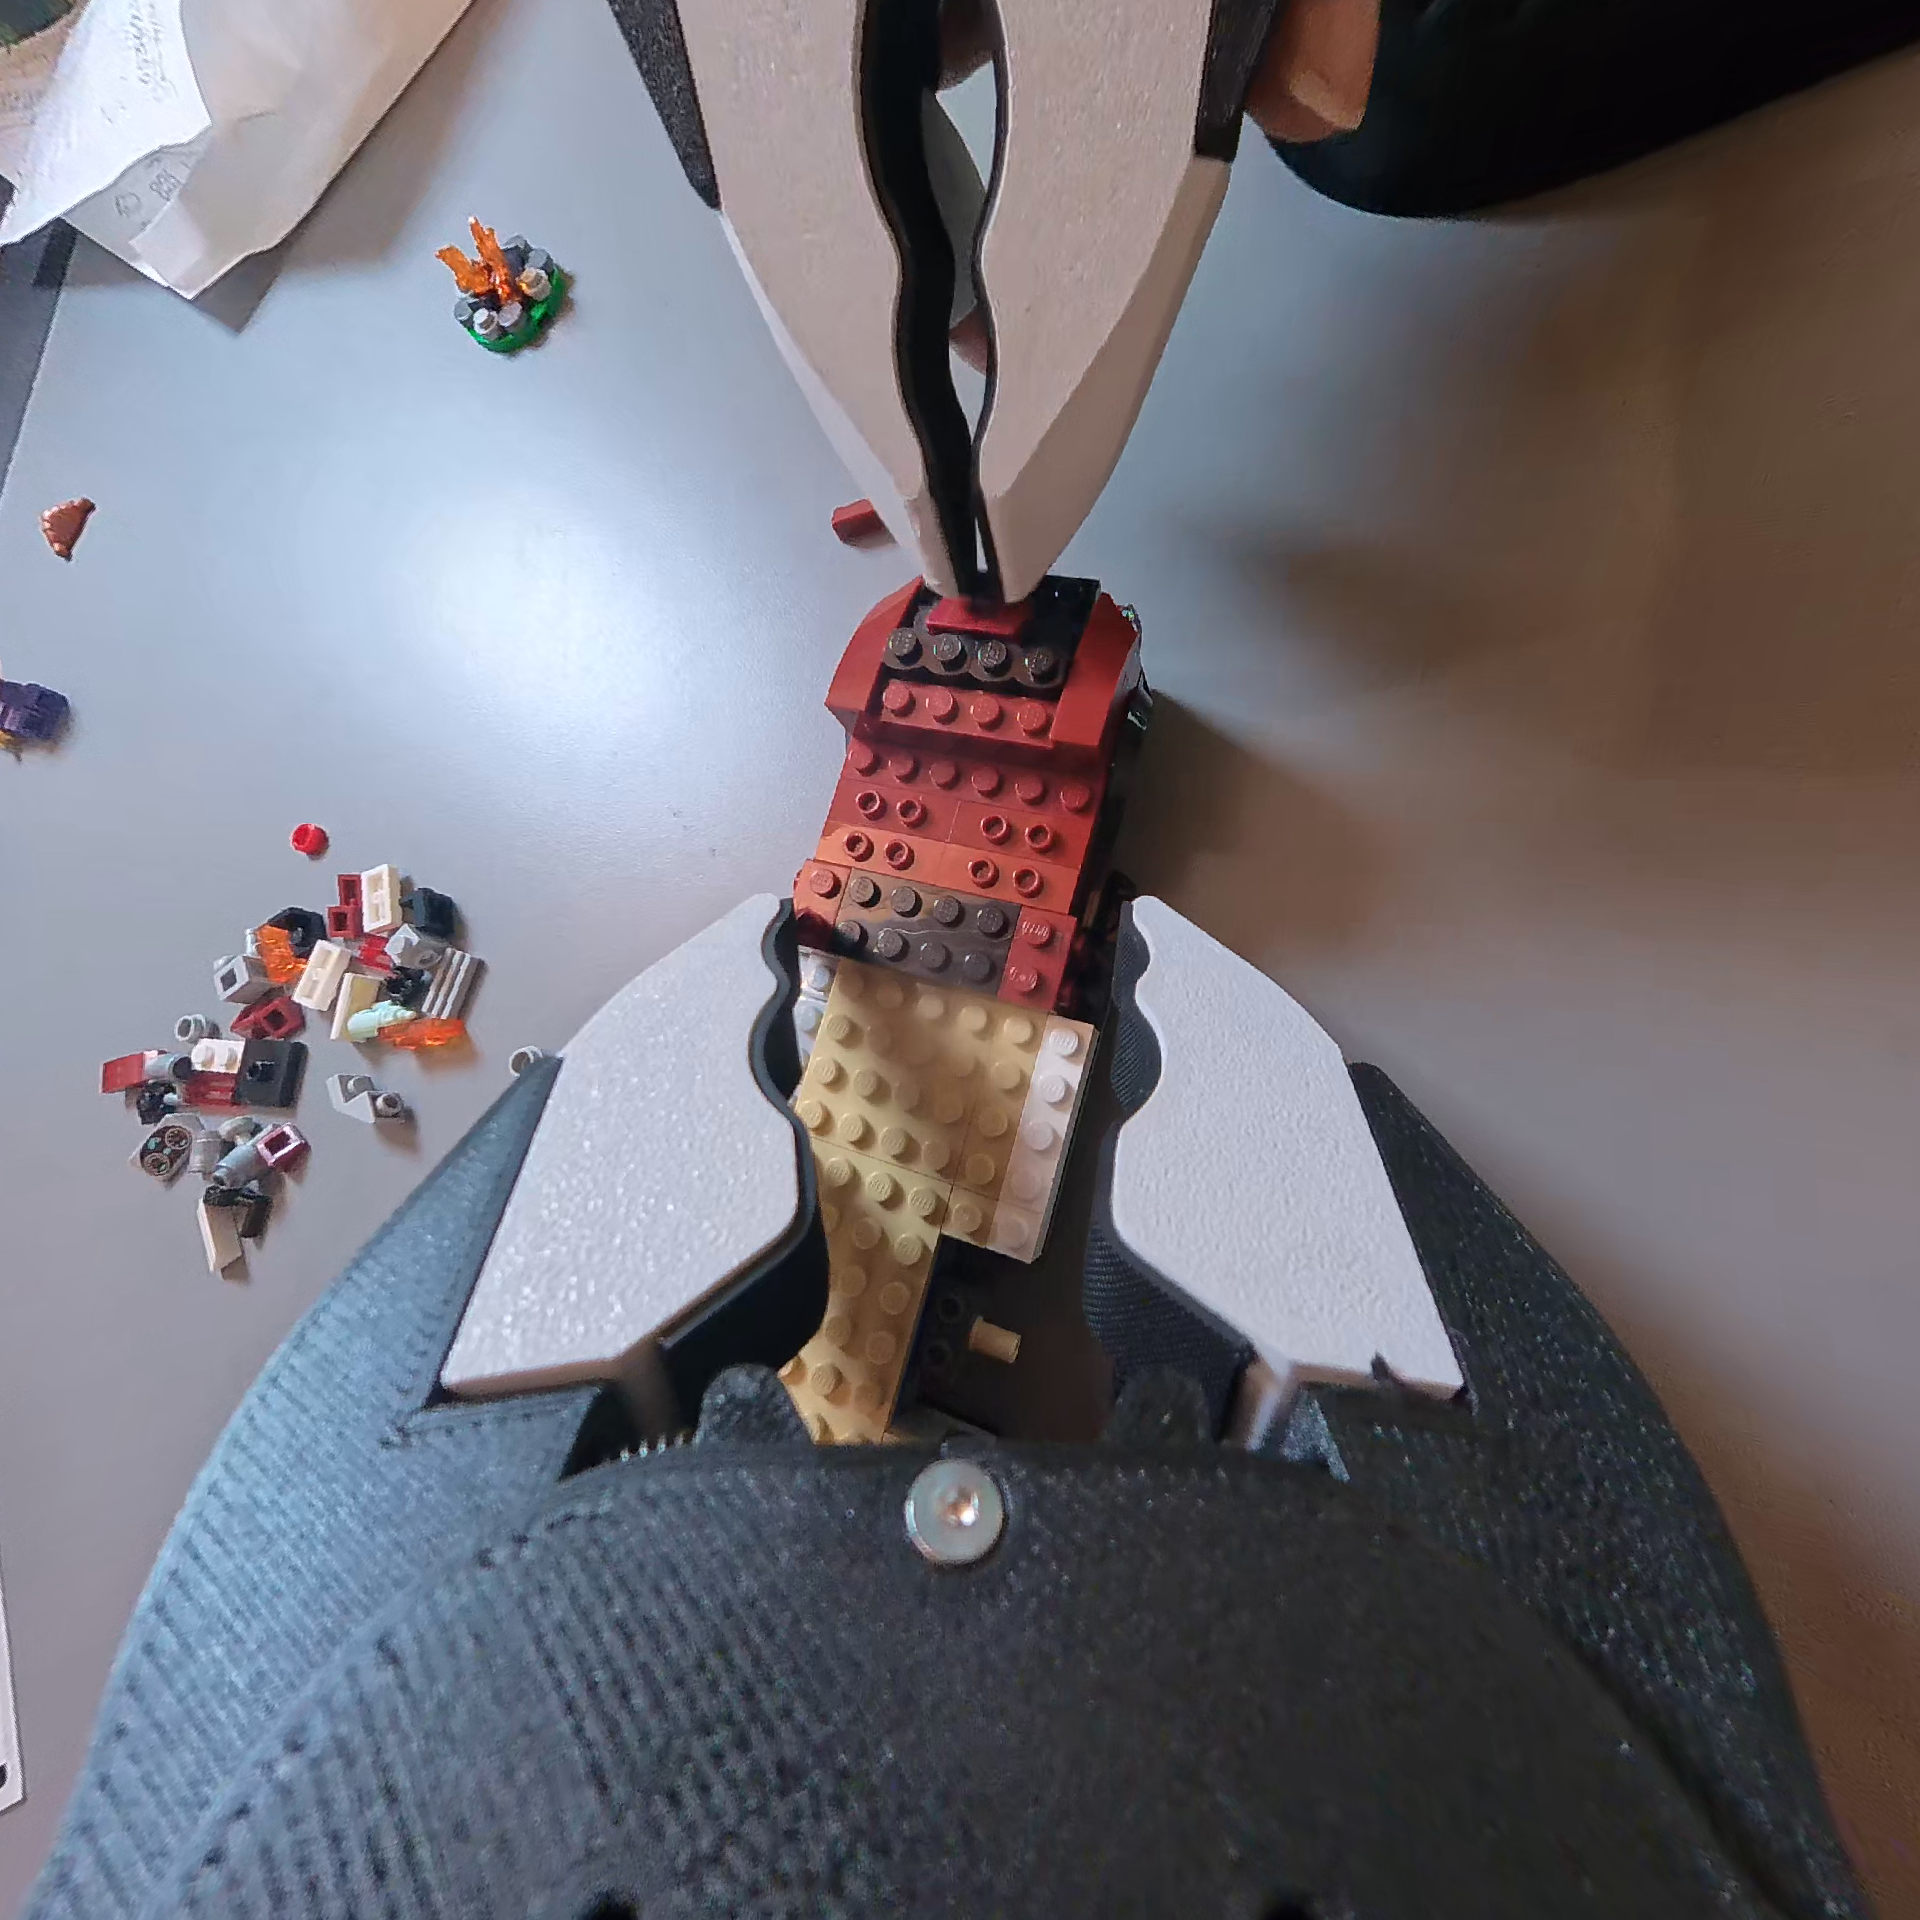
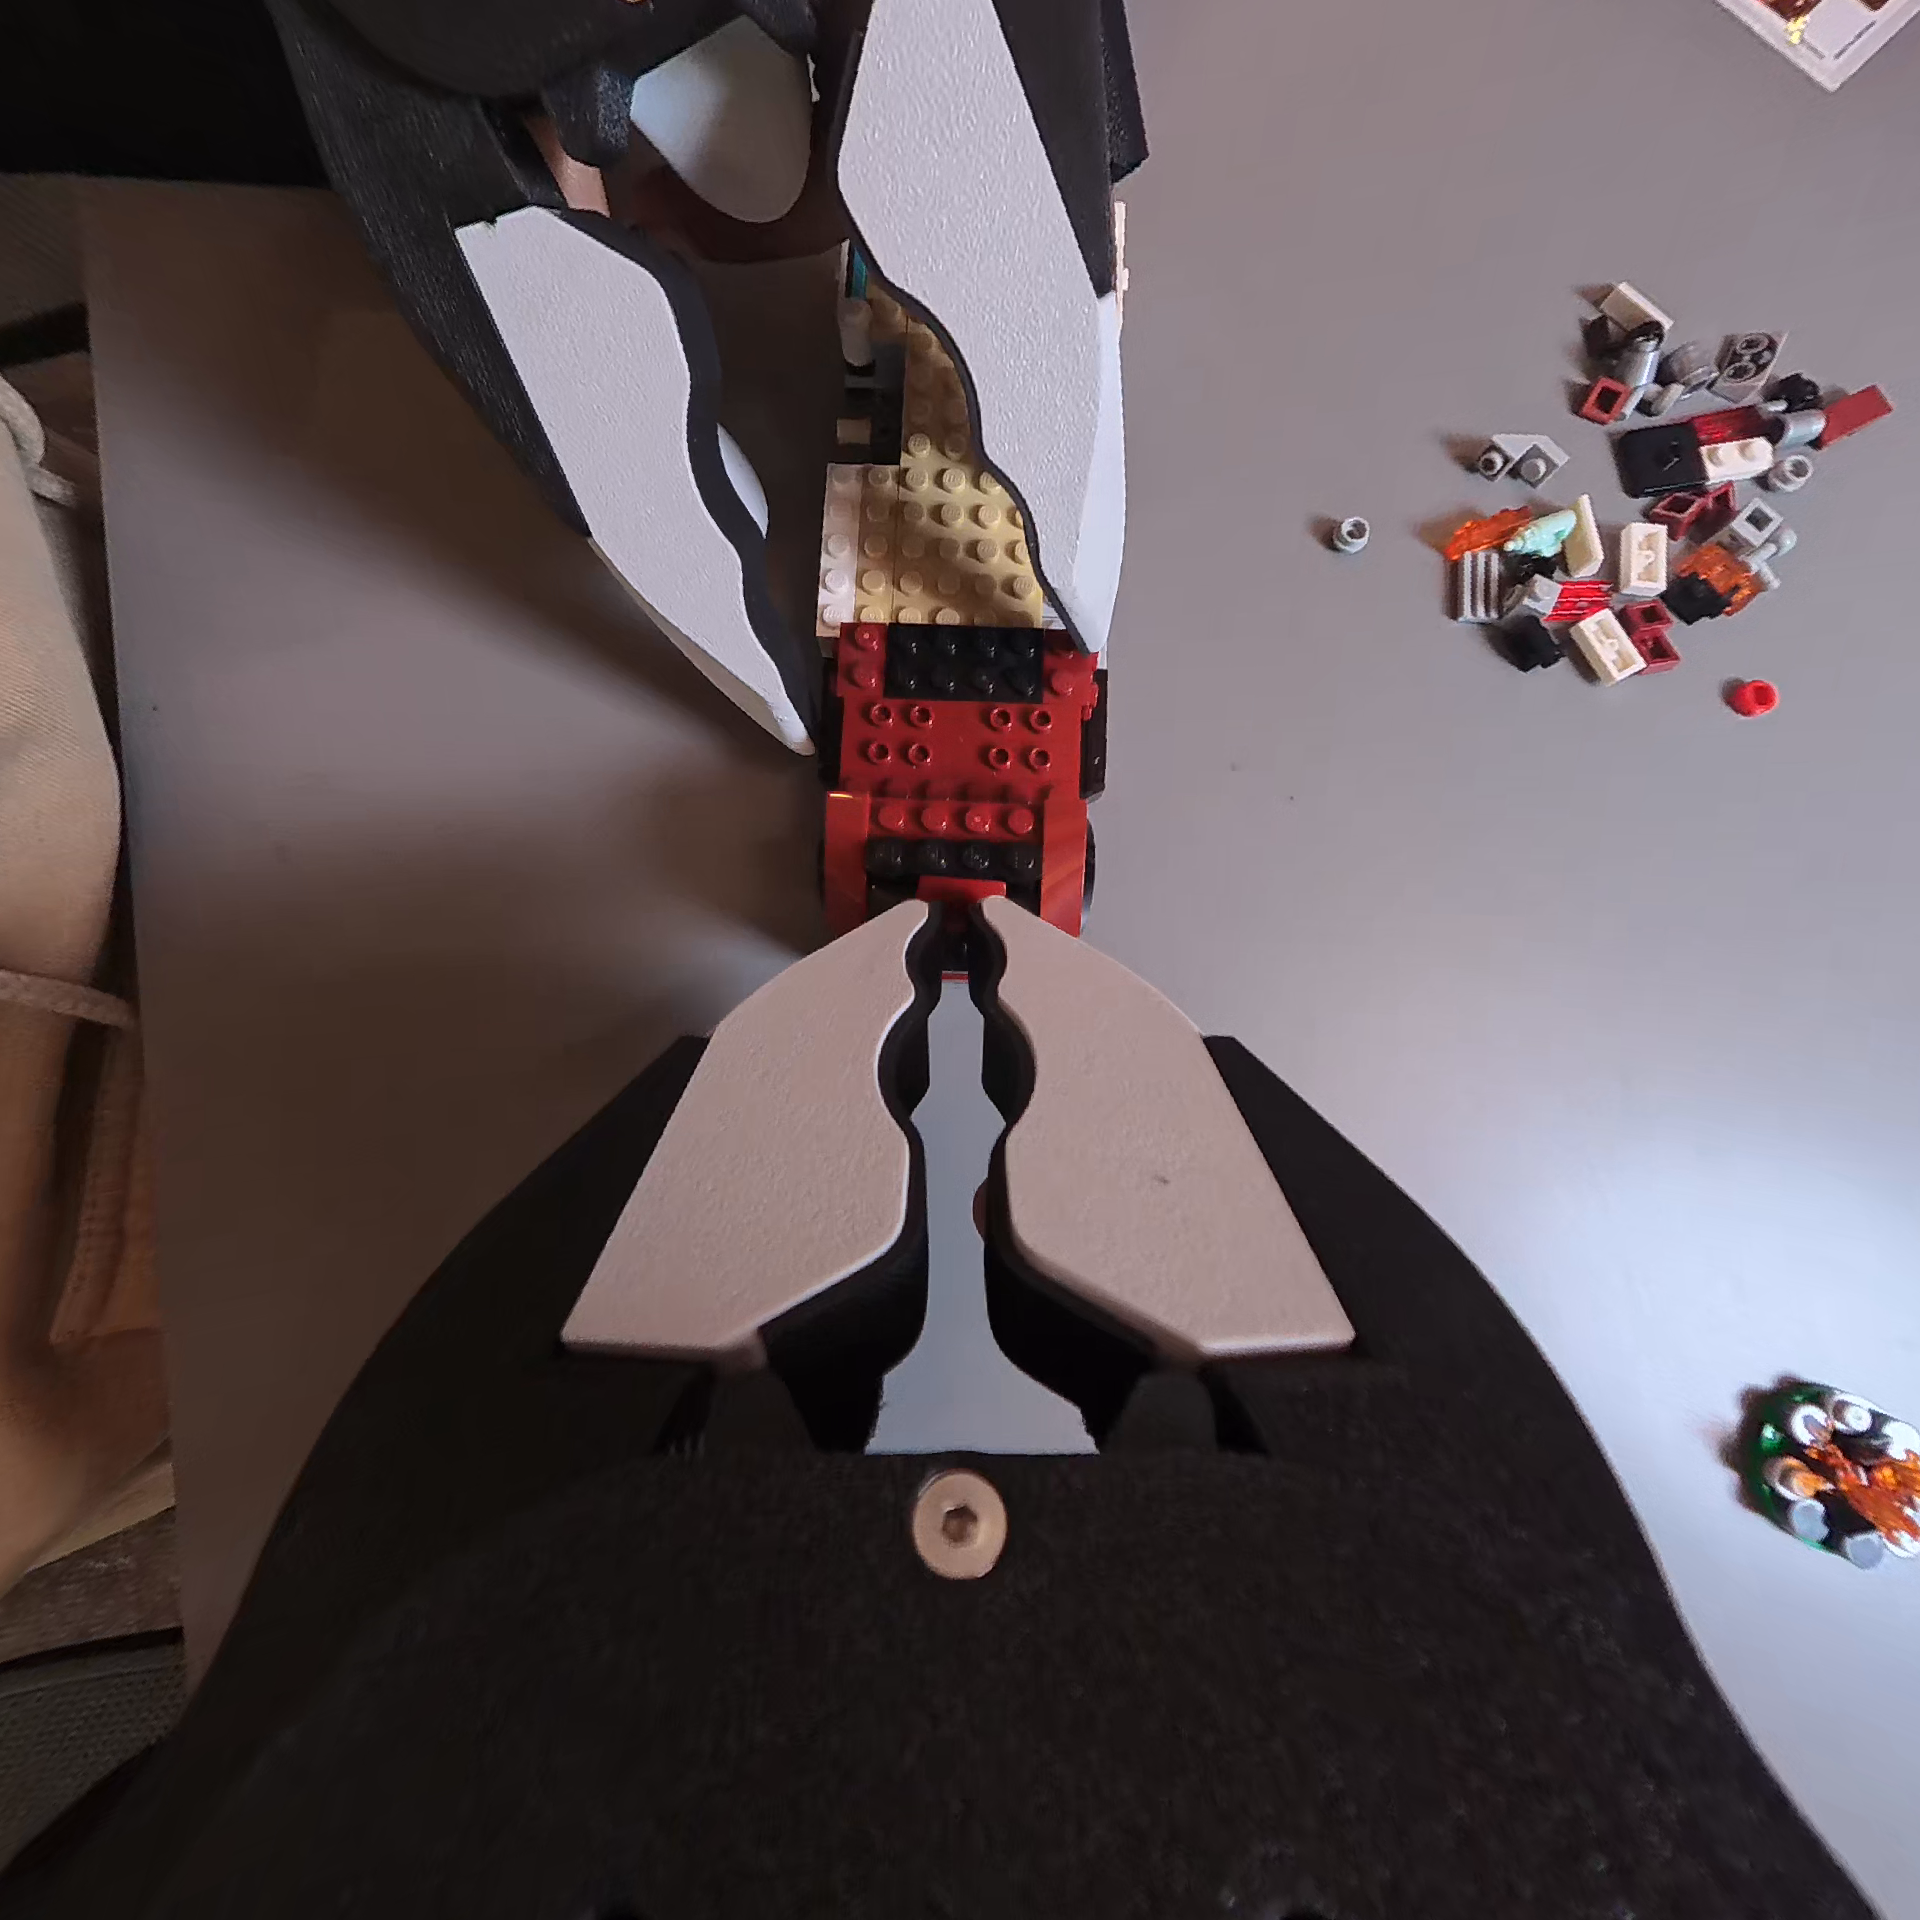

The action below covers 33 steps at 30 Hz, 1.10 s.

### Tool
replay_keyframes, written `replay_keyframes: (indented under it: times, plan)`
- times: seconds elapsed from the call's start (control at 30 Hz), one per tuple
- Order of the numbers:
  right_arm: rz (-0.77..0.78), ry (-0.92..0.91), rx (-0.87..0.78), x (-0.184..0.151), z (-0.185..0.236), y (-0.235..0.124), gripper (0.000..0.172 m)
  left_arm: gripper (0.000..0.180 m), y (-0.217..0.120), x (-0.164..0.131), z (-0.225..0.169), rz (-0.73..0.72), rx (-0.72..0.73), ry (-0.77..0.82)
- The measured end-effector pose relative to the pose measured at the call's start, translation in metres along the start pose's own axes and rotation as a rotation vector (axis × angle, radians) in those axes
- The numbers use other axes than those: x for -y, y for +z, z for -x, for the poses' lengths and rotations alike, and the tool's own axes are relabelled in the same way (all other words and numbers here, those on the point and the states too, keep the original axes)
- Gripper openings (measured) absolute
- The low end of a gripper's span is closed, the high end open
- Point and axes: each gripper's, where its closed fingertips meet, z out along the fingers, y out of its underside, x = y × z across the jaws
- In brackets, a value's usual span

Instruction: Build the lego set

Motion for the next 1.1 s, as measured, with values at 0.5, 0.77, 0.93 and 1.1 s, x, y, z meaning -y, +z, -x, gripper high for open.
replay_keyframes:
  times: [0.5, 0.77, 0.93, 1.1]
  plan:
    - [0.019, -0.001, 0.027, 0.0019, 0.0002, 0.0022, 0.002, 0.058, 0.0007, 0.0002, 0.0003, -0.007, -0.001, -0.001]
    - [0.072, -0.014, 0.053, 0.0011, 0.0005, 0.0025, 0.001, 0.058, 0.0010, 0.0004, 0.0002, -0.011, -0.002, 0.003]
    - [0.097, -0.037, 0.052, 0.0008, 0.0008, 0.0026, 0.000, 0.058, 0.0016, 0.0009, 0.0000, -0.011, 0.000, 0.003]
    - [0.120, -0.055, 0.055, 0.0005, 0.0010, 0.0026, 0.000, 0.058, 0.0019, 0.0011, -0.0002, -0.012, 0.001, 0.004]
